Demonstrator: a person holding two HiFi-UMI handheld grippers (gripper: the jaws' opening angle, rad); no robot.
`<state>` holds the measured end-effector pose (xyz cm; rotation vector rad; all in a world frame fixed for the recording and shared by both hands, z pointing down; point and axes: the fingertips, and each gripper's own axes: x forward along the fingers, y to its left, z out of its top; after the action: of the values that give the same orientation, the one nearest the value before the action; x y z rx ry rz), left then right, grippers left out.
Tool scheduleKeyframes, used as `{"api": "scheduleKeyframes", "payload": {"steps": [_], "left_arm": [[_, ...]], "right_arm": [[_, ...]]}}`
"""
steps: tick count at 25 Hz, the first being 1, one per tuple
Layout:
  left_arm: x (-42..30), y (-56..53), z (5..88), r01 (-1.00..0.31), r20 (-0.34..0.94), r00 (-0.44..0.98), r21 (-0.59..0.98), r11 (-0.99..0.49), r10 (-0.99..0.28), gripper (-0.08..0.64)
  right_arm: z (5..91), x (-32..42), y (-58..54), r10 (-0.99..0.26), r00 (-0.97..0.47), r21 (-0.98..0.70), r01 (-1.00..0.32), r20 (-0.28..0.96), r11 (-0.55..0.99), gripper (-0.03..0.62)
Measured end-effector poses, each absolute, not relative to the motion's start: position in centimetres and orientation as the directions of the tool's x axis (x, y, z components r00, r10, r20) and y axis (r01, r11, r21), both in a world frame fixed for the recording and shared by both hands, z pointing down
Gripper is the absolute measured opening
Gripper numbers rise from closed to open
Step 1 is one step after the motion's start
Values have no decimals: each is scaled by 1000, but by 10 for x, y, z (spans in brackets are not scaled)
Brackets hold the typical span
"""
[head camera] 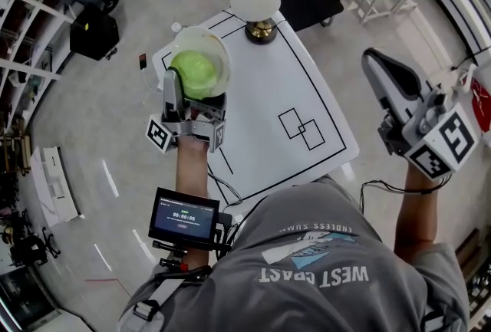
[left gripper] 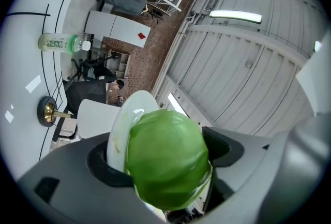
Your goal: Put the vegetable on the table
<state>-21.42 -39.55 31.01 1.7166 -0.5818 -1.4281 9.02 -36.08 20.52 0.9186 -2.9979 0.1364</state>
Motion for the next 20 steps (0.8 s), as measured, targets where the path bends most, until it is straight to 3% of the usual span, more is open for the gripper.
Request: {"api": "scheduleKeyframes", "payload": {"steps": [20], "left_arm": [[-212, -464, 404, 122, -463, 246, 886, -446, -852, 413]], "right_arm": [[255, 87, -424, -541, -836, -156, -549, 95, 821, 8]]}}
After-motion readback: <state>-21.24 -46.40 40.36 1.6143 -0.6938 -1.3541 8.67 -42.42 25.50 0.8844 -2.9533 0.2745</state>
